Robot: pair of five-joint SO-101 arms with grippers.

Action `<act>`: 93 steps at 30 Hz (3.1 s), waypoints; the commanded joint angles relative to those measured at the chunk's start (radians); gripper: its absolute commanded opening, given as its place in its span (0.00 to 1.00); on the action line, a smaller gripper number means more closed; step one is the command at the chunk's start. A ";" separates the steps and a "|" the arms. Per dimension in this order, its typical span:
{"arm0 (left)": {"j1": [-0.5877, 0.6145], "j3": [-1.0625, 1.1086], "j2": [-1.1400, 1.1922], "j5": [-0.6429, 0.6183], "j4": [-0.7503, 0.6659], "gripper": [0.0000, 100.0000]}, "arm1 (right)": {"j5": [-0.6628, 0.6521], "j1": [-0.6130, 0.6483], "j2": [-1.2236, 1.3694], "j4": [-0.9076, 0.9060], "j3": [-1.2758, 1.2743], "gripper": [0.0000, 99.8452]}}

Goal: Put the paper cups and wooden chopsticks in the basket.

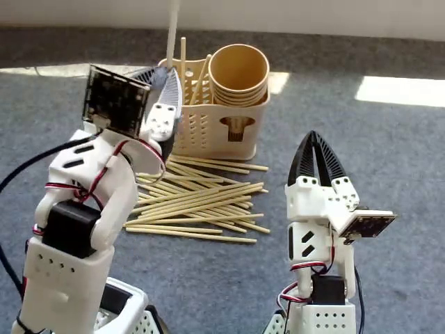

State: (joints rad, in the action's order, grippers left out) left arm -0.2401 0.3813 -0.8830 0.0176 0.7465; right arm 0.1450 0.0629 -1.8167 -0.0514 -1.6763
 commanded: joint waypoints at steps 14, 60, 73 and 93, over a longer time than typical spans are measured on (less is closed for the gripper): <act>0.101 0.102 0.329 -0.189 -0.623 0.01 | 0.000 -0.012 -0.016 -0.004 -0.108 0.01; -0.012 0.091 0.200 0.210 0.459 0.11 | -0.078 -0.012 -0.016 -0.004 -0.105 0.01; -0.076 0.302 0.202 0.400 0.456 0.15 | -0.075 -0.056 -0.016 -0.004 -0.105 0.01; -0.071 0.127 0.737 0.514 0.396 0.15 | -0.075 -0.059 -0.016 -0.004 -0.105 0.01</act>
State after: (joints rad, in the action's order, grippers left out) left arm -0.3030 0.5946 -0.1987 0.5163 1.1561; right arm 0.0790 0.0138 -1.8167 -0.0514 -1.6763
